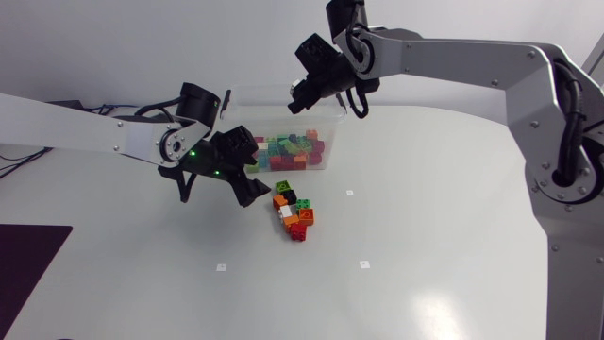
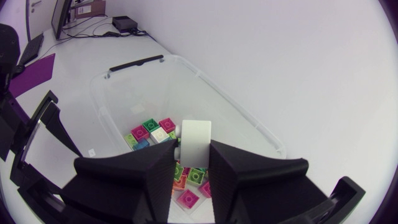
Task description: Place the duplo bricks in the container
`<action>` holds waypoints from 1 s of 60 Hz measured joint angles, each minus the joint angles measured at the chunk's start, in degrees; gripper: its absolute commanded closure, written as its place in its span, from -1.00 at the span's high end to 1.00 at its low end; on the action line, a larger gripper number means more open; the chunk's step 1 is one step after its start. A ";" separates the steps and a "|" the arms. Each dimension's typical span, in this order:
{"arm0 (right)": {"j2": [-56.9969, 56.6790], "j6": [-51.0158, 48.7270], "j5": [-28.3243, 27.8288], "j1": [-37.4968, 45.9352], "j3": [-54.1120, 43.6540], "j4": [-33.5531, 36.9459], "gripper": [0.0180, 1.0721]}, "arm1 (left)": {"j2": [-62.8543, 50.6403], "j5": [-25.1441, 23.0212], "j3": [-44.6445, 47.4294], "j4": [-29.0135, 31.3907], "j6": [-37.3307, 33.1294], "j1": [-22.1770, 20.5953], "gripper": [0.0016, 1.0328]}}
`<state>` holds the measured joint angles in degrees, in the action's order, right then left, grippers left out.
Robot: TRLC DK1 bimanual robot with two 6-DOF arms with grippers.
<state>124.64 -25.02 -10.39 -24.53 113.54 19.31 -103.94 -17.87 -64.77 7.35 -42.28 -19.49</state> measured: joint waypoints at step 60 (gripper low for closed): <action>-33.11 0.85 -0.26 0.63 -42.10 -9.51 0.91 | -10.53 6.40 2.12 -8.98 -1.29 -5.88 0.90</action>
<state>91.53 -24.16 -10.66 -23.90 71.44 9.80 -114.48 -11.46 -62.65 -1.63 -43.57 -25.36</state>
